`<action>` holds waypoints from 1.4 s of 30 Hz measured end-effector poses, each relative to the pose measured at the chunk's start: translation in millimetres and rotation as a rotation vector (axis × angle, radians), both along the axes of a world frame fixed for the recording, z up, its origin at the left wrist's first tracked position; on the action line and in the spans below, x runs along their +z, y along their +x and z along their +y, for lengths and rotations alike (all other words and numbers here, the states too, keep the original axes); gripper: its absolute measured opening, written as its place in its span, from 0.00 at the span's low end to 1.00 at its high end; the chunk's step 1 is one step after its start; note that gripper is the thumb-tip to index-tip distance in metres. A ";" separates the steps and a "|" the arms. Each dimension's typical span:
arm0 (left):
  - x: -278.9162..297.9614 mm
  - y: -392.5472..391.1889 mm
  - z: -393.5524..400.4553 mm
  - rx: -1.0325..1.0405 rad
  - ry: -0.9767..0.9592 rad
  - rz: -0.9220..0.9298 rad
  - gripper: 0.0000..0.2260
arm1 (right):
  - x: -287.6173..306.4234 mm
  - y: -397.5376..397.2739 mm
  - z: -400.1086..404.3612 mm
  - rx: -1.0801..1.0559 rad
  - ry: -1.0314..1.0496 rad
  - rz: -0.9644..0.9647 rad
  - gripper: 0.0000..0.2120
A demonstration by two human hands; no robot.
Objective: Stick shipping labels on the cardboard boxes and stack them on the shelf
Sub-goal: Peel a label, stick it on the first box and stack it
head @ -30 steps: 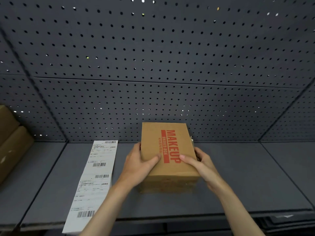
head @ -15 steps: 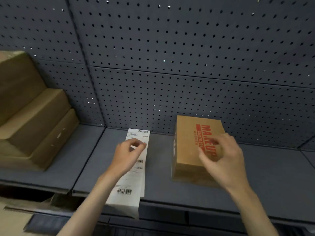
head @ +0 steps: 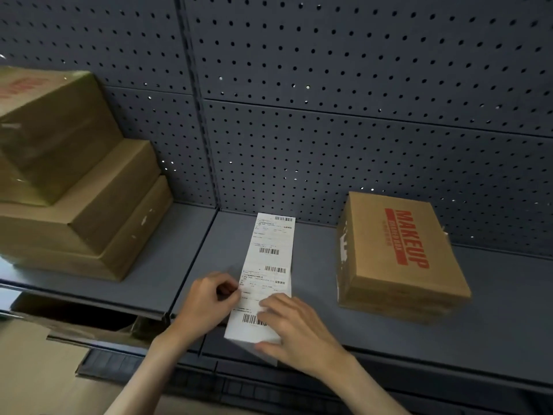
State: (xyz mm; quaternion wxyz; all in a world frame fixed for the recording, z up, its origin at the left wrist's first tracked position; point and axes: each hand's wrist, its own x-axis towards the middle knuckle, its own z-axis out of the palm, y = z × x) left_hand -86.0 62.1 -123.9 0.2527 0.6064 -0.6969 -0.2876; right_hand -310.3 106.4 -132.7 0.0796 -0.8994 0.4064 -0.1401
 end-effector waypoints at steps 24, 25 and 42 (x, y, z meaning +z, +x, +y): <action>1.7 2.7 34.7 -0.012 0.094 0.411 0.18 | 22.1 4.3 0.6 -0.205 0.194 -0.668 0.06; 2.8 1.2 35.4 -0.026 0.141 0.473 0.15 | 21.5 3.6 0.7 -0.201 0.194 -0.676 0.05; 10.8 -8.8 45.0 -0.192 0.188 0.655 0.12 | 23.7 16.1 -7.3 -0.181 0.102 -0.561 0.08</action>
